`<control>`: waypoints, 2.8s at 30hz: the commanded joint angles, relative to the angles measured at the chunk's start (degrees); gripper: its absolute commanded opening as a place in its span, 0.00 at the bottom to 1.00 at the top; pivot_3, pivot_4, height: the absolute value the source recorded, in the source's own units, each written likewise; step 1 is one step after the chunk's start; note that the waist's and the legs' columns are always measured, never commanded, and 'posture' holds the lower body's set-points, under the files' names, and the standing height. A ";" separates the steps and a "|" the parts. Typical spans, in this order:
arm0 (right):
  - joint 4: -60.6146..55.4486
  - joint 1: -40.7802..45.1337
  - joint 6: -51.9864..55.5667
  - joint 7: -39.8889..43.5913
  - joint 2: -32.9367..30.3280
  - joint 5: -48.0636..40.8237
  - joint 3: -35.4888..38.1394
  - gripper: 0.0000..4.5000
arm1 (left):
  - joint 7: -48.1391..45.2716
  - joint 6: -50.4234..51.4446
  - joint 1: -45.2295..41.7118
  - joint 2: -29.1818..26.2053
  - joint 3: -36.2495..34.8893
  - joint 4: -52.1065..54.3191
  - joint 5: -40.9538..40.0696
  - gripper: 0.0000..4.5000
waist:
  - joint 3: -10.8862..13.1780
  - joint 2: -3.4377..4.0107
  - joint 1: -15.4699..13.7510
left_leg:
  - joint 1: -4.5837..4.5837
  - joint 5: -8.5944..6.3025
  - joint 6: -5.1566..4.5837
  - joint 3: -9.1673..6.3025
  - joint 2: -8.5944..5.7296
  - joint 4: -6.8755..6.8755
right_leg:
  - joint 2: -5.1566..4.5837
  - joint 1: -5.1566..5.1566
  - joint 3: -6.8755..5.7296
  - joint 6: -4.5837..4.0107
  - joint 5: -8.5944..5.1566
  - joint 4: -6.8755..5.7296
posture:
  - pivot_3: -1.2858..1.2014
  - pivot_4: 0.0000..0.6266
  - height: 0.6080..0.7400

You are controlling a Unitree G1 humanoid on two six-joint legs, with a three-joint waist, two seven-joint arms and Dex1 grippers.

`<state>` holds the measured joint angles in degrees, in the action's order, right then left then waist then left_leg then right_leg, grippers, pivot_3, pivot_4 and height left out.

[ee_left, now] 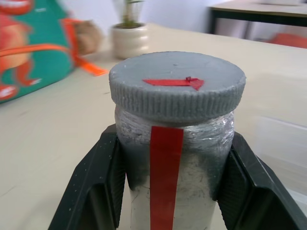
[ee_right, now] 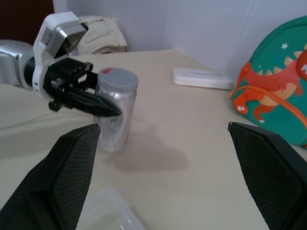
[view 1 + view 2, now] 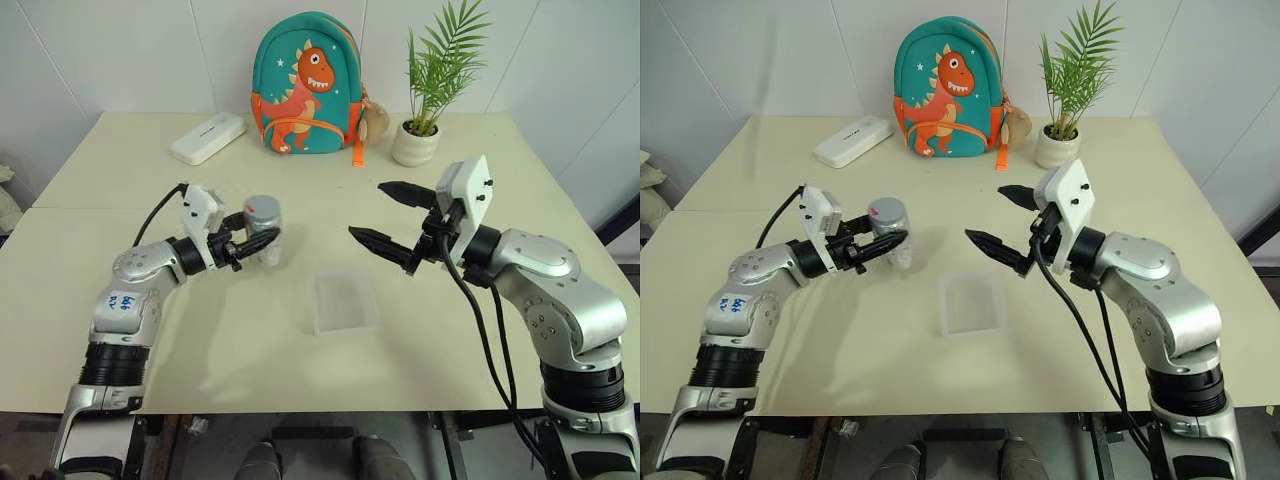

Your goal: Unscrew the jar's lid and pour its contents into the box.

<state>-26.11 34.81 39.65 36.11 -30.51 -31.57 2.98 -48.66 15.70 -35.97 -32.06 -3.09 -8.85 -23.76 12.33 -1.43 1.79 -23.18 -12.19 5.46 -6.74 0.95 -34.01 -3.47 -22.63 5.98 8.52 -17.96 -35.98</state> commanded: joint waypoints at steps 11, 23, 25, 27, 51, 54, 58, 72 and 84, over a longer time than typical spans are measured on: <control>-5.63 1.28 3.36 -15.67 9.43 2.48 -3.44 1.00 | -13.36 -7.33 -7.87 7.63 3.83 -5.45 -0.27 0.46 | 0.00 0.00 0.28 | -0.03 0.00 -0.04 -0.01 0.02 0.03 | 0.03 -0.07 0.00 -0.02 -0.01 -0.03 | 0.52 0.24 1.00; -5.44 2.07 7.80 -21.27 15.40 4.74 -9.51 1.00 | -14.29 -6.82 -11.12 11.56 5.71 -7.62 1.02 0.46 | 0.00 0.00 0.14 | -0.04 0.00 -0.04 -0.03 0.02 0.03 | 0.02 -0.08 0.00 -0.02 -0.01 -0.03 | 0.52 0.24 1.00; -5.36 1.91 8.12 -21.44 15.38 5.17 -9.71 1.00 | -14.40 -6.70 -11.28 11.66 5.66 -7.73 1.12 0.46 | 0.00 0.00 0.14 | -0.05 0.00 -0.04 -0.04 0.01 0.03 | 0.02 -0.08 0.00 -0.02 -0.01 -0.03 | 0.52 0.24 1.00; -5.43 1.79 8.27 -21.40 15.44 5.43 -9.72 1.00 | -14.63 -6.59 -11.31 11.59 5.64 -7.79 1.16 0.46 | 0.00 0.00 0.14 | -0.04 0.00 -0.04 -0.04 0.01 0.03 | 0.02 -0.08 0.00 -0.02 -0.01 -0.04 | 0.52 0.24 1.00; -7.59 4.22 7.45 -7.66 12.71 -3.96 -7.05 0.59 | -19.26 -4.64 -10.62 9.32 6.00 -8.83 1.16 0.46 | 0.00 0.00 0.16 | -0.05 0.00 -0.05 -0.04 0.01 0.07 | 0.02 -0.08 0.00 -0.01 -0.01 0.00 | 0.52 0.24 1.00; -7.33 5.68 6.55 -1.39 10.96 -6.94 -7.45 0.59 | -20.44 -5.15 -11.56 9.41 5.83 -10.72 1.19 0.46 | 0.00 0.00 0.17 | -0.05 0.00 -0.05 -0.04 0.02 0.06 | 0.02 -0.08 0.00 -0.02 -0.01 0.00 | 0.52 0.24 1.00; -6.08 8.30 6.17 5.72 8.55 -8.56 -8.75 0.59 | -23.09 -7.02 -12.77 9.45 6.60 -13.56 2.09 0.46 | 0.00 0.01 0.27 | -0.05 0.00 -0.06 -0.03 0.01 0.06 | 0.02 -0.08 0.00 -0.01 -0.02 0.01 | 0.52 0.24 1.00; -2.00 12.67 3.28 13.90 9.21 -5.71 -11.49 0.59 | -27.35 -13.07 -17.08 10.80 9.20 -22.30 6.23 0.46 | 0.00 0.01 0.24 | -0.06 -0.01 -0.07 -0.04 0.02 0.08 | 0.03 -0.10 -0.01 -0.01 -0.03 0.02 | 0.52 0.24 1.00; -2.30 13.02 3.04 15.18 10.09 -2.11 -13.29 0.59 | -28.12 -15.91 -18.54 11.31 12.66 -23.16 10.05 0.46 | 0.01 0.01 0.28 | -0.10 -0.01 -0.07 -0.04 0.01 0.08 | 0.03 -0.13 -0.01 0.00 -0.03 0.02 | 0.52 0.24 1.00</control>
<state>-21.78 43.62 47.39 44.62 -24.10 -27.43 -6.05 -79.30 -0.50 -53.67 -22.41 6.01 -30.37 -18.49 12.34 -1.42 2.06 -23.28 -12.20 5.39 -6.78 0.97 -33.93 -3.44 -22.76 5.97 8.51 -17.99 -35.97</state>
